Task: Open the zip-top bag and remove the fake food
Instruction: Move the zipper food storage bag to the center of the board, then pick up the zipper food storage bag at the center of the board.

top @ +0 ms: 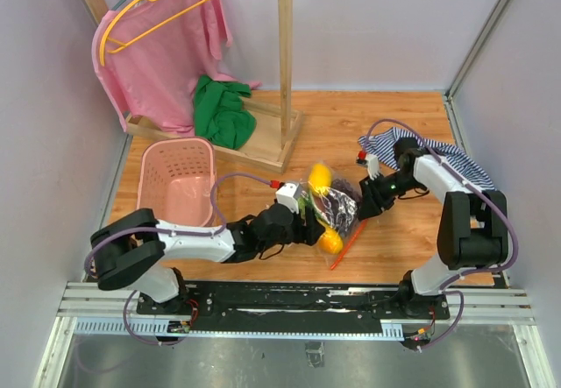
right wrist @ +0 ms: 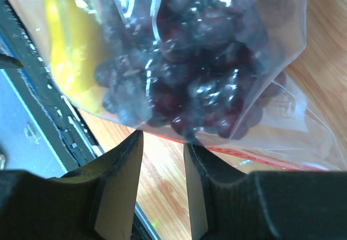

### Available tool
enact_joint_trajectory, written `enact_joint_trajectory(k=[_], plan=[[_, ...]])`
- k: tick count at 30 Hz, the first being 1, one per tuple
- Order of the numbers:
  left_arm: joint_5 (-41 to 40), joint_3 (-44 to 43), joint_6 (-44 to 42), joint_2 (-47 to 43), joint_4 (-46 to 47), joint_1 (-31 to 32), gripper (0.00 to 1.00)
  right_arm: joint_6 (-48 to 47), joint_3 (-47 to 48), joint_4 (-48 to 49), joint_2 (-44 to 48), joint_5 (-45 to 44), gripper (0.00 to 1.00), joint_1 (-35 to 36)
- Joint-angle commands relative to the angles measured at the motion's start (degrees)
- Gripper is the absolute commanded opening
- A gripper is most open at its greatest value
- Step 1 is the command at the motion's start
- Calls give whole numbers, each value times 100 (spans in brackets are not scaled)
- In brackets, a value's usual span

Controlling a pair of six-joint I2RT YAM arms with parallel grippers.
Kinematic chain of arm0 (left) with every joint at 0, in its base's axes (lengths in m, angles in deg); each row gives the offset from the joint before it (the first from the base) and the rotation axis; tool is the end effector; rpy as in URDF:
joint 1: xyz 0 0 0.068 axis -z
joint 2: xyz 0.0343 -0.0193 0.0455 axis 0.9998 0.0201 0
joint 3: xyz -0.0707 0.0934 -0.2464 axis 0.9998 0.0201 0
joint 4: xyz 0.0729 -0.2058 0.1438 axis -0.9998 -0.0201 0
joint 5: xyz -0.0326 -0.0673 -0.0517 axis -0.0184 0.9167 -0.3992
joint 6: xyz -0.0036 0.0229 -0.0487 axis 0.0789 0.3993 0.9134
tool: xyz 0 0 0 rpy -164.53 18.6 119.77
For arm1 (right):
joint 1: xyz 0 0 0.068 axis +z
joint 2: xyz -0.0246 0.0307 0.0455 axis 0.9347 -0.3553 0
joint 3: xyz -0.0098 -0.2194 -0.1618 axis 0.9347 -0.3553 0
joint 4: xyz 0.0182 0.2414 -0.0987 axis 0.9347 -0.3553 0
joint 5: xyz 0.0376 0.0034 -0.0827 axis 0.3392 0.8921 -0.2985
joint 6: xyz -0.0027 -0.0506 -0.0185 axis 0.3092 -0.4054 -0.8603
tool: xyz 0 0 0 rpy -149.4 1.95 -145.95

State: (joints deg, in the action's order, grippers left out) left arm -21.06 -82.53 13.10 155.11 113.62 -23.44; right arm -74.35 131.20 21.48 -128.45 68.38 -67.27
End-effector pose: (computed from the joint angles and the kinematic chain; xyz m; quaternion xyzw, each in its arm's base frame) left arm 0.1334 -0.2681 0.1757 0.1097 0.8333 -0.3498 0.4138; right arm 0.2705 0.0331 0.1905 -0.3127 0.8758 0.3330 0.1561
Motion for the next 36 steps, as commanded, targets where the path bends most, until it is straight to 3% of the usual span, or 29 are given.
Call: enact_joint_trajectory(k=[1,8,12,17,20,31,34,36], plan=[[-363,-150,-649,-751,-584,-36,74,-324,295,-545,235,765,40,92],[222,157,-1002,-1999,-1126,34,72,-618,114,-549,1279,462,52,-169],[-316,-194,-1427,-1916,-1271,783,72,-561,5,-379,1732,311,54,-288],[-2124,-1460,-2163,-514,-2160,1836,72,-358,-60,-183,2021,210,65,-636],[-2992,-2513,-2068,619,-3415,2121,74,-138,-73,-35,2108,94,67,-1001],[-4458,-6002,-781,4099,-7345,2409,84,138,-205,199,2304,77,68,-1860],[-4720,-6408,-637,4534,-7881,2432,86,132,-203,199,2257,61,68,-1866],[-4654,-6331,-774,4554,-7686,2427,86,131,-200,201,2230,73,68,-1867]])
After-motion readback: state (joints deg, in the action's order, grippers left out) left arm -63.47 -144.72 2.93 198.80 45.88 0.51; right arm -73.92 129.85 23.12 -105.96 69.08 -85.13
